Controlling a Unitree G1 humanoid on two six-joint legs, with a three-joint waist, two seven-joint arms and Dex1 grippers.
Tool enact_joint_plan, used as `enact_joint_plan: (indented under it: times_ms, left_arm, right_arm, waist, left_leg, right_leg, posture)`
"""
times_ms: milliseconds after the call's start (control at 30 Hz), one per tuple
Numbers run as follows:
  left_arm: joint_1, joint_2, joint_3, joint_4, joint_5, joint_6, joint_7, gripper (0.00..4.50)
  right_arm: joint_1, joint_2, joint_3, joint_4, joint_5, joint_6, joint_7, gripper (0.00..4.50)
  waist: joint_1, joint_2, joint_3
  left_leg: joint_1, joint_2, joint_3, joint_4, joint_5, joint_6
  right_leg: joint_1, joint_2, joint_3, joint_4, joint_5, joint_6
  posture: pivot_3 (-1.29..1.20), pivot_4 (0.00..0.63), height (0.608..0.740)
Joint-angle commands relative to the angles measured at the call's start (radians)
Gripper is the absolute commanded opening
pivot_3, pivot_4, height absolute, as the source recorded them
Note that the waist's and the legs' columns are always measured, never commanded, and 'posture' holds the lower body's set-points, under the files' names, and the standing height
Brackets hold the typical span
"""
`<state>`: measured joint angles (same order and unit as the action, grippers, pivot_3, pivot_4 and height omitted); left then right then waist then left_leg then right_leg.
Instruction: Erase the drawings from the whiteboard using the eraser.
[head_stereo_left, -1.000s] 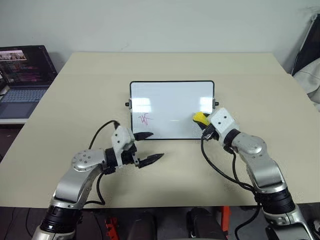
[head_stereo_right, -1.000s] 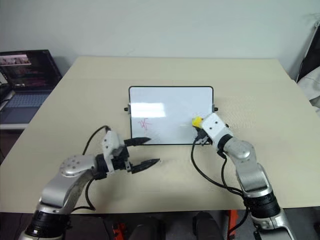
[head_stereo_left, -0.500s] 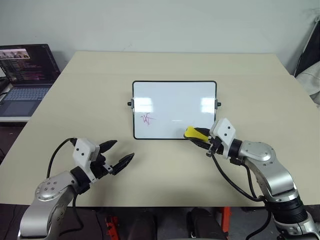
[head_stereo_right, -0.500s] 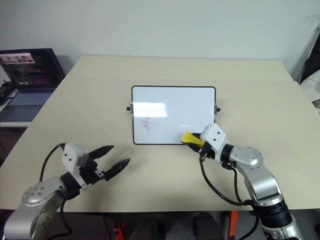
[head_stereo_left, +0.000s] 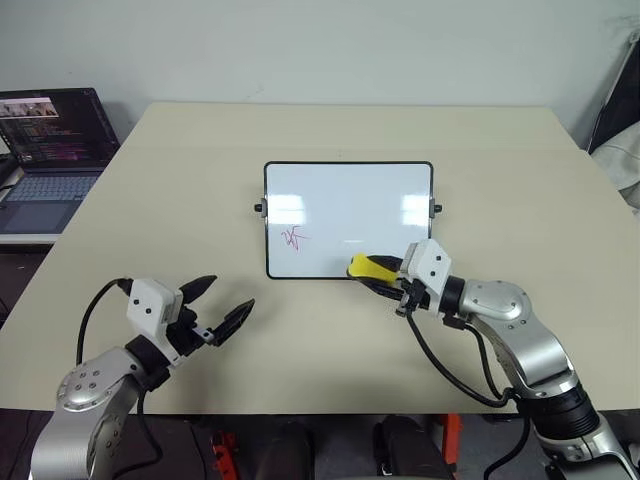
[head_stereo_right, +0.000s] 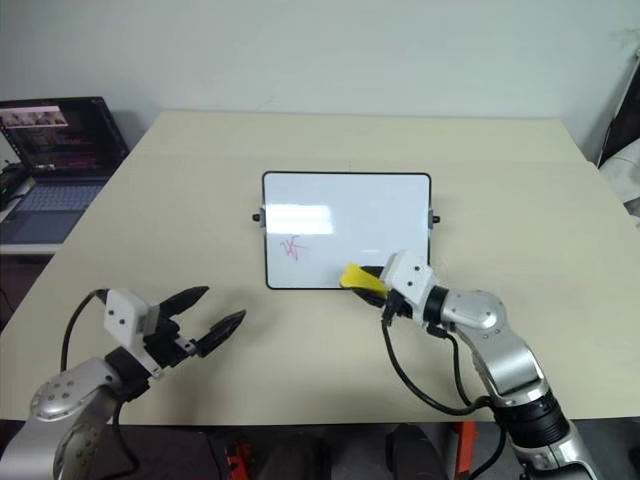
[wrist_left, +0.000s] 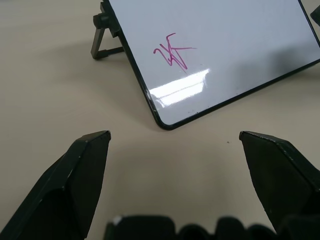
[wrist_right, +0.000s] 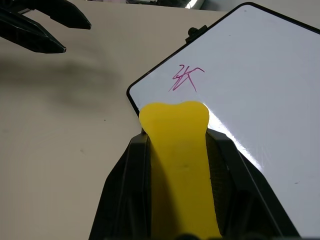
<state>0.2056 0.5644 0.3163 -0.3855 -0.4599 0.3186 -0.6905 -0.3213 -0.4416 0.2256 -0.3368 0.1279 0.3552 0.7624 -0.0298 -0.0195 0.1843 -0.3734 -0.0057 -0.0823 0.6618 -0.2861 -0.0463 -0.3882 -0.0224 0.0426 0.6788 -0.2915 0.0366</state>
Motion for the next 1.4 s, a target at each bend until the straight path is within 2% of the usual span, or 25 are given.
enact_joint_plan:
  times_ms: [33, 300, 433, 567, 700, 833, 900, 967, 1067, 1133, 1400]
  left_arm:
    - [-0.015, 0.019, -0.012, -0.005, 0.010, -0.016, -0.015, 4.50]
    - [-0.103, 0.035, -0.012, 0.065, 0.013, 0.008, -0.009, 4.50]
    - [-0.114, 0.057, -0.027, 0.105, 0.023, -0.003, -0.042, 4.50]
    - [-0.133, 0.078, -0.059, 0.133, 0.037, -0.019, -0.086, 4.50]
    - [-0.137, 0.090, -0.076, 0.127, 0.032, -0.015, -0.117, 4.50]
    - [-0.147, 0.095, -0.084, 0.115, 0.042, -0.012, -0.117, 4.50]
    - [-0.161, 0.094, -0.090, 0.107, 0.041, 0.001, -0.111, 4.50]
    - [-0.169, 0.092, -0.096, 0.101, 0.040, 0.008, -0.107, 4.50]
    - [-0.175, 0.092, -0.106, 0.094, 0.039, 0.017, -0.109, 4.50]
    - [-0.177, 0.094, -0.111, 0.088, 0.040, 0.022, -0.110, 4.50]
    - [-0.181, 0.098, -0.108, 0.062, 0.033, 0.046, -0.100, 4.50]
  right_arm:
    - [-0.045, -0.002, 0.033, 0.014, -0.043, -0.048, -0.005, 1.14]
    - [-0.292, 0.102, 0.157, 0.261, -0.223, -0.206, -0.071, 1.14]
    - [-0.428, 0.205, 0.194, 0.476, -0.283, -0.265, -0.124, 1.14]
    - [-0.580, 0.283, 0.239, 0.780, -0.384, -0.384, -0.212, 1.14]
    - [-0.638, 0.292, 0.292, 0.950, -0.441, -0.434, -0.159, 1.14]
    - [-0.646, 0.270, 0.339, 1.010, -0.483, -0.461, -0.075, 1.14]
    - [-0.661, 0.266, 0.357, 1.054, -0.515, -0.494, -0.083, 1.13]
    - [-0.689, 0.278, 0.354, 1.096, -0.538, -0.528, -0.138, 1.13]
    - [-0.761, 0.328, 0.313, 1.176, -0.554, -0.558, -0.307, 1.12]
    - [-0.791, 0.353, 0.305, 1.222, -0.552, -0.571, -0.334, 1.12]
    - [-0.761, 0.369, 0.392, 1.269, -0.572, -0.598, -0.093, 1.12]
  waist:
    - [0.000, 0.000, 0.000]
    - [-0.005, 0.000, 0.000]
    - [-0.009, 0.000, 0.000]
    - [-0.008, 0.000, 0.000]
    - [-0.004, 0.000, 0.000]
    - [-0.007, 0.000, 0.000]
    - [-0.007, 0.000, 0.000]
    - [-0.007, 0.000, 0.000]
    - [-0.012, 0.000, 0.000]
    - [-0.015, 0.001, 0.000]
    - [-0.022, 0.000, 0.000]
  left_leg:
    - [0.000, 0.000, 0.000, 0.000, 0.000, 0.000]
    - [0.001, 0.000, 0.000, 0.000, 0.000, 0.000]
    - [0.001, 0.000, 0.001, -0.001, 0.000, 0.000]
    - [0.000, 0.000, 0.001, -0.001, 0.000, 0.000]
    - [-0.001, 0.000, 0.001, -0.001, 0.000, 0.000]
    - [0.001, 0.000, 0.001, -0.001, 0.000, -0.001]
    - [0.004, 0.000, 0.001, -0.001, 0.000, -0.001]
    - [0.006, 0.000, 0.001, -0.001, 0.000, -0.001]
    - [0.009, 0.001, 0.001, -0.001, 0.000, -0.001]
    - [0.009, 0.001, 0.001, -0.001, 0.002, -0.001]
    - [0.009, 0.002, 0.001, -0.002, 0.003, -0.002]
  right_leg:
    - [0.000, 0.000, 0.000, 0.000, 0.000, 0.000]
    - [-0.001, 0.001, 0.000, 0.001, 0.000, 0.000]
    - [-0.001, 0.000, 0.000, 0.001, 0.000, 0.000]
    - [-0.002, 0.000, 0.000, 0.001, 0.000, -0.001]
    - [-0.003, 0.000, 0.000, 0.000, 0.000, -0.001]
    - [-0.002, 0.000, 0.000, 0.001, 0.000, -0.001]
    - [0.000, 0.000, 0.000, 0.001, 0.000, -0.001]
    - [0.002, 0.000, 0.000, 0.002, 0.000, -0.001]
    - [0.004, 0.001, 0.000, 0.003, 0.002, -0.004]
    - [0.004, 0.002, 0.000, 0.004, 0.003, -0.005]
    - [0.003, 0.002, 0.000, 0.004, 0.004, -0.006]
  posture:
    - [0.00, 0.150, 0.740]
    - [0.00, 0.150, 0.740]
    - [0.00, 0.150, 0.740]
    - [0.00, 0.150, 0.740]
    - [0.00, 0.150, 0.740]
    - [0.00, 0.150, 0.740]
    - [0.00, 0.150, 0.740]
    - [0.00, 0.150, 0.740]
    - [0.00, 0.150, 0.740]
    - [0.00, 0.150, 0.740]
    - [0.00, 0.150, 0.740]
